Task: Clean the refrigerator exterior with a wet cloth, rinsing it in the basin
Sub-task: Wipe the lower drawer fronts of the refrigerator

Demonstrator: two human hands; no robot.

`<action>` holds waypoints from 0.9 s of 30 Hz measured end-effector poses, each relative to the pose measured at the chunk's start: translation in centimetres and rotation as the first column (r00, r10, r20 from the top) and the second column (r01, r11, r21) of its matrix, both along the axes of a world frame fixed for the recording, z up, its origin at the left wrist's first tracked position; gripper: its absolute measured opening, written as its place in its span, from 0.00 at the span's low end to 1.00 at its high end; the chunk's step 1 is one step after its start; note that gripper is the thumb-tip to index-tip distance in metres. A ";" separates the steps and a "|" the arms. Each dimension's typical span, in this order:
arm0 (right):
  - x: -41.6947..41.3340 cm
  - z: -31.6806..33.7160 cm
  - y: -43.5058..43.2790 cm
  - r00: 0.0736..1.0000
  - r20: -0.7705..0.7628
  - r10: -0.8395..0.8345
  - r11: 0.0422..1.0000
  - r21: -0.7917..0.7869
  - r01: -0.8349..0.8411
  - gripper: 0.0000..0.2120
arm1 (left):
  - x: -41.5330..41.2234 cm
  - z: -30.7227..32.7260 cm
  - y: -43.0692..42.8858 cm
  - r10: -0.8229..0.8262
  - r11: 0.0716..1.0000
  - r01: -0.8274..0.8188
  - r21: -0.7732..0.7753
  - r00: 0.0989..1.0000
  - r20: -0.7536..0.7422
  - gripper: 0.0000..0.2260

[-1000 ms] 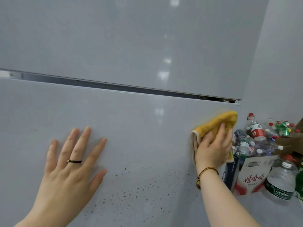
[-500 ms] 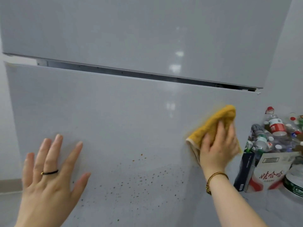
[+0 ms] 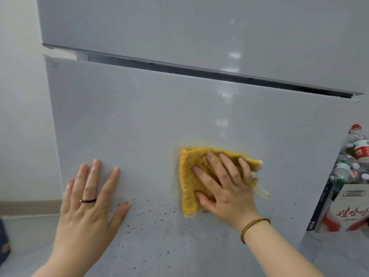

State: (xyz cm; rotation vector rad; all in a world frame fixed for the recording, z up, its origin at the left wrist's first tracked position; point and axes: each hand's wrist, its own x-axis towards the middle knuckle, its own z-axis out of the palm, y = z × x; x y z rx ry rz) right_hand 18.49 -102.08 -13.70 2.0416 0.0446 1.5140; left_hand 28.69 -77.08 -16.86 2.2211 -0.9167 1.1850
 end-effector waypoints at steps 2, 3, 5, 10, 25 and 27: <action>-0.7 2.5 -2.6 0.993 0.109 -0.045 0.998 0.048 0.040 0.21 | 0.2 0.2 0.7 -0.019 0.998 0.019 0.053 1.000 0.003 0.27; -0.9 3.7 -3.2 0.978 0.198 -0.067 0.985 0.172 0.033 0.22 | 0.2 0.2 1.0 -0.013 0.998 0.013 0.066 1.000 -0.003 0.27; -0.6 5.2 -3.2 0.912 0.386 -0.141 0.857 0.508 -0.082 0.24 | 0.2 0.1 0.8 0.001 0.998 0.000 0.063 1.000 -0.013 0.27; 3.5 1.1 4.1 0.840 0.495 -0.220 0.674 0.700 -0.236 0.24 | 0.0 -0.1 0.3 -0.029 0.999 0.032 0.030 0.997 -0.070 0.28; 3.5 2.2 3.9 0.861 0.474 -0.183 0.747 0.637 -0.191 0.21 | -1.0 -0.7 2.7 -0.320 0.837 0.010 -0.547 0.820 -0.475 0.28; 4.4 0.0 6.1 0.899 0.415 -0.137 0.795 0.588 -0.150 0.22 | -1.4 -0.3 2.7 -0.431 0.782 0.015 -0.623 0.736 -0.523 0.26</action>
